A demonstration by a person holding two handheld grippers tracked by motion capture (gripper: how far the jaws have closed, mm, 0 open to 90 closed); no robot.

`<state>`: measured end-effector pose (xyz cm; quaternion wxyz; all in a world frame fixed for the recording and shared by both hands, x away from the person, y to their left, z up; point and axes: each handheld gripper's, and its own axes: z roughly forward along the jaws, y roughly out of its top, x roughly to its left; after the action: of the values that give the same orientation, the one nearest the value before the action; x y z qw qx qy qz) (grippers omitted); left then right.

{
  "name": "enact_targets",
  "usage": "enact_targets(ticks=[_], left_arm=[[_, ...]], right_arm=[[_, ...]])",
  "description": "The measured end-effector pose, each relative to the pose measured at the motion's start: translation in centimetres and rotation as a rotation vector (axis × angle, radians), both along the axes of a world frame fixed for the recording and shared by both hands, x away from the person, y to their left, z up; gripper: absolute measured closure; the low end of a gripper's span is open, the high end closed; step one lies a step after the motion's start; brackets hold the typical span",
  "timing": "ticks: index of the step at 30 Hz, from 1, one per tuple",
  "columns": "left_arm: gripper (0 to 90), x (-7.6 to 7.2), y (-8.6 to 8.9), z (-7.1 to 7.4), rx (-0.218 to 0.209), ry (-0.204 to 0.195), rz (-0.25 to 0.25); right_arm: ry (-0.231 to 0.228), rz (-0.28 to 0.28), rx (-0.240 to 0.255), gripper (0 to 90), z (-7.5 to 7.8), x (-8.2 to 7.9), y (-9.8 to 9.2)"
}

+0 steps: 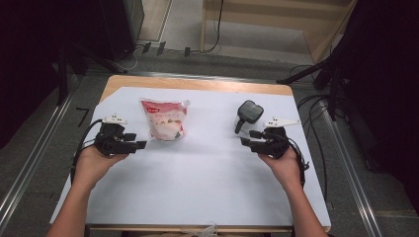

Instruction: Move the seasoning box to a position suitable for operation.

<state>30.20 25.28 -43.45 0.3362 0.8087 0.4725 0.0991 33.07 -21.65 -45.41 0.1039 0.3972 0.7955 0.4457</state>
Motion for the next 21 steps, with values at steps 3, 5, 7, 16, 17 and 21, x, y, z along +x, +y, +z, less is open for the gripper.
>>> enact_targets(ticks=[3,5,7,16,17,21], left_arm=[[44.3,0.01,0.0,-0.01,-0.041,0.002,0.001],[45.3,0.01,-0.01,0.01,-0.045,0.008,0.0],[47.4,0.07,0.06,0.0,-0.064,0.023,-0.011],[44.5,0.1,-0.1,-0.01,-0.014,0.008,-0.052],[44.5,0.06,-0.19,-0.06,-0.013,0.004,-0.051],[42.4,0.05,-0.35,-0.09,0.031,-0.011,-0.067]], right_arm=[[0.006,-0.005,0.007,49.7,-0.01,0.01,-0.04],[0.002,-0.003,0.009,49.7,-0.02,0.06,-0.1],[-0.001,-0.005,0.001,49.1,-0.07,0.06,-0.14],[-0.005,-0.007,0.0,46.1,-0.23,0.26,-0.4],[-0.005,-0.007,0.0,46.1,-0.23,0.26,-0.4],[0.014,-0.022,0.014,46.8,-0.33,0.33,-0.64]])
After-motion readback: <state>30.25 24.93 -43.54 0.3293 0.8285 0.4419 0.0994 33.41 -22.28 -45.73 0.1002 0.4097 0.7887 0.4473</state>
